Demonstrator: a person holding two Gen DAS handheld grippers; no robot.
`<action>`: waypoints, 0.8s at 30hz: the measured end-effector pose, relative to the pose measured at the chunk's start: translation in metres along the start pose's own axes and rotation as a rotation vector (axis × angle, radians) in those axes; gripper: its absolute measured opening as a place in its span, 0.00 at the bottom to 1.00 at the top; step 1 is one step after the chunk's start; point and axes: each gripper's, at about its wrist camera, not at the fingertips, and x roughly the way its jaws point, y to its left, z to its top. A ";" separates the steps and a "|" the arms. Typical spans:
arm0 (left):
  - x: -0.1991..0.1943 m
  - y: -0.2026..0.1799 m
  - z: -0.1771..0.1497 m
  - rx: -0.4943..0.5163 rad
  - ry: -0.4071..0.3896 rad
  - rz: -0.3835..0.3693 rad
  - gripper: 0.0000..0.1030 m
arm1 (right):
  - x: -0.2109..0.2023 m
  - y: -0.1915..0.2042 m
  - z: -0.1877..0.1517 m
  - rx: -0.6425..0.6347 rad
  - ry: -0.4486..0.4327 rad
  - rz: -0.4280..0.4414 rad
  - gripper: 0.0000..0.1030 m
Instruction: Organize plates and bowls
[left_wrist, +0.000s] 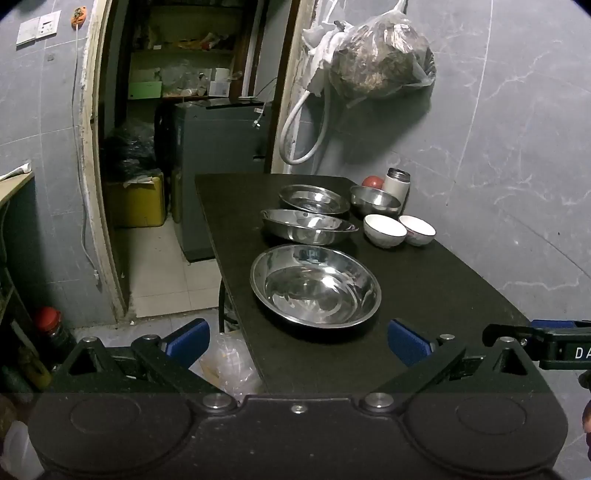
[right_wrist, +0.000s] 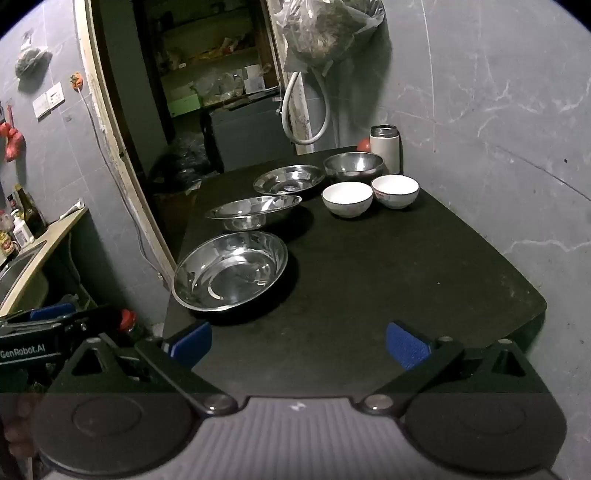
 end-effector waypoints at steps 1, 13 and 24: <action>0.000 0.000 0.000 0.001 0.000 0.001 0.99 | 0.000 0.000 0.000 0.000 0.001 0.000 1.00; 0.000 0.000 0.000 0.003 -0.002 0.002 0.99 | -0.001 0.002 -0.005 0.001 -0.001 0.000 1.00; 0.000 0.000 0.000 0.001 -0.003 0.000 0.99 | -0.002 0.005 -0.001 -0.010 0.001 -0.007 1.00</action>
